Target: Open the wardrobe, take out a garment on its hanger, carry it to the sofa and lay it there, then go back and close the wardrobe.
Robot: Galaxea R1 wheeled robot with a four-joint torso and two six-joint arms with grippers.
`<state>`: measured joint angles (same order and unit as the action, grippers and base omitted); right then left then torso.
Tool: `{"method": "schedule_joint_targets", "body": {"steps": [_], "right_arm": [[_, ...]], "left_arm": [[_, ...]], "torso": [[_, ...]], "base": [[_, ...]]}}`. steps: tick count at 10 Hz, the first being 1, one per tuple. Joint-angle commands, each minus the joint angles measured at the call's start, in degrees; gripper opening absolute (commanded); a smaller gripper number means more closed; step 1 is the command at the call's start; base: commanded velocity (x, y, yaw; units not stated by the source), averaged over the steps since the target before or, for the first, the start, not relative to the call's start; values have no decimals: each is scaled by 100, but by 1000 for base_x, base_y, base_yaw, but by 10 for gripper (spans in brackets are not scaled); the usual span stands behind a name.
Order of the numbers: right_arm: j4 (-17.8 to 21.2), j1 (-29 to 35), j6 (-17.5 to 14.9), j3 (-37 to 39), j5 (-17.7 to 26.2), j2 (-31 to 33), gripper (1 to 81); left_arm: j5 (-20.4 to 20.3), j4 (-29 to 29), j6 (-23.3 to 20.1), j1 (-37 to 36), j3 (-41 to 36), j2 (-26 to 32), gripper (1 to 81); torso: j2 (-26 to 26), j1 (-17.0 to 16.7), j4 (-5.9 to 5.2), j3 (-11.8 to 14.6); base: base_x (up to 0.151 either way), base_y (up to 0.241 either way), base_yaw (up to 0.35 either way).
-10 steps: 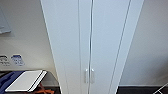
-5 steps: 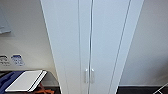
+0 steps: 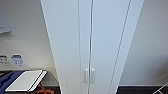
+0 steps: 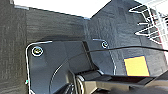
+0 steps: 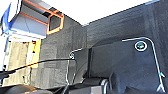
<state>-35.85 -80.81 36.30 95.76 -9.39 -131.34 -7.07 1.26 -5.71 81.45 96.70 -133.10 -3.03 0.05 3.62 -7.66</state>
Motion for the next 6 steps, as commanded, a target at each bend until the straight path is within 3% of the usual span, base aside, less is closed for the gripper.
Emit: {"method": "schedule_joint_targets", "body": {"steps": [1, 3, 6], "right_arm": [[-255, 1422, -36, -1446, 121, 1125, 811], [-580, 1966, 8, -1903, 270, 1379, 811], [-563, 2967, 17, -2493, 789, 1529, 811]], "left_arm": [[215, -520, -89, -1186, -1336, 1197, 811], [223, -1013, -80, -1714, -1767, 1557, 811], [355, -987, -62, -2820, -2330, 1988, 811]], "torso": [[0, 0, 0, 0], [2, 0, 0, -2], [5, 6, 0, -6]], "base": [[0, 0, 0], [0, 0, 0], [0, 0, 0]]}}
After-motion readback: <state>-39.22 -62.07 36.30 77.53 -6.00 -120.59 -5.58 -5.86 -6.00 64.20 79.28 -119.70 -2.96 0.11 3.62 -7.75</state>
